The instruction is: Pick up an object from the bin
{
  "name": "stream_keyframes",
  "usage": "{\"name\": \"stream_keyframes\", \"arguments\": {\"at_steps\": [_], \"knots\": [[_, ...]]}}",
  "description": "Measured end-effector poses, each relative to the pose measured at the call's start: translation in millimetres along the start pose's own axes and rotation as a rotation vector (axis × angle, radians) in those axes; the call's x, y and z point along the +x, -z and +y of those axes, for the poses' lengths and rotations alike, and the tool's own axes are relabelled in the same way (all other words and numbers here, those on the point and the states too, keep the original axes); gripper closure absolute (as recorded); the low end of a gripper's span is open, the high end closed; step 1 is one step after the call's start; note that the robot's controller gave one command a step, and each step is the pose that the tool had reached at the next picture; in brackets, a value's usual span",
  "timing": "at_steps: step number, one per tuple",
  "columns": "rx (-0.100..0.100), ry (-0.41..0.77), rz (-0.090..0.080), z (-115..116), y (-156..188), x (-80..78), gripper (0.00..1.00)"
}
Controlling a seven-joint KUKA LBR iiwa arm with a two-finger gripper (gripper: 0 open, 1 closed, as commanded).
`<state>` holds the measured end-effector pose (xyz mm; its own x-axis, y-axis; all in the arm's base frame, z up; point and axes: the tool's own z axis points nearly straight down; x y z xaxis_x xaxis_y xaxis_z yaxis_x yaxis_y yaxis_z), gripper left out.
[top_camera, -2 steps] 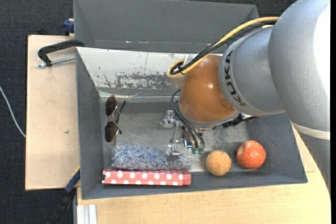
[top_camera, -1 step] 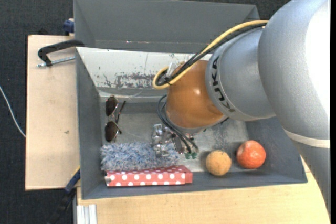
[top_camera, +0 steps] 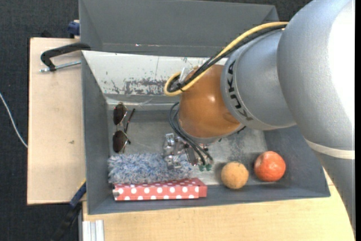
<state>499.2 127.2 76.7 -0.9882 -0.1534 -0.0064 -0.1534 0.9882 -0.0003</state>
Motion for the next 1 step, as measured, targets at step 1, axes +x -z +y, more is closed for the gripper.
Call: {"name": "stream_keyframes", "arguments": {"at_steps": [1], "knots": [[-0.001,-0.003,0.001,-11.3,133.1,-4.8,1.00]]}}
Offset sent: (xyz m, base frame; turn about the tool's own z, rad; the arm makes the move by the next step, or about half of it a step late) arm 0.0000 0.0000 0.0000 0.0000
